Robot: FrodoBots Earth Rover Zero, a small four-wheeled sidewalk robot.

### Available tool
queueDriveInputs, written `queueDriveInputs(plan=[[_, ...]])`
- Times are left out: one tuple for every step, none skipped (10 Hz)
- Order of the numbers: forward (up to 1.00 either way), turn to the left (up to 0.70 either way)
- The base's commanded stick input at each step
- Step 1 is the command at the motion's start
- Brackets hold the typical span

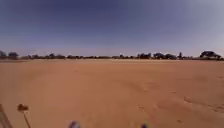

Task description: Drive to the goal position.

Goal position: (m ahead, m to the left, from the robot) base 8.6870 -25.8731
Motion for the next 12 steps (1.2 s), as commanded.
queueDriveInputs(plan=[[1.00, 0.00], [1.00, 0.00], [1.00, -0.06], [1.00, -0.13], [1.00, -0.14], [1.00, -0.14], [1.00, -0.14], [1.00, -0.14], [1.00, -0.14], [1.00, -0.14], [1.00, -0.14], [1.00, -0.14]])
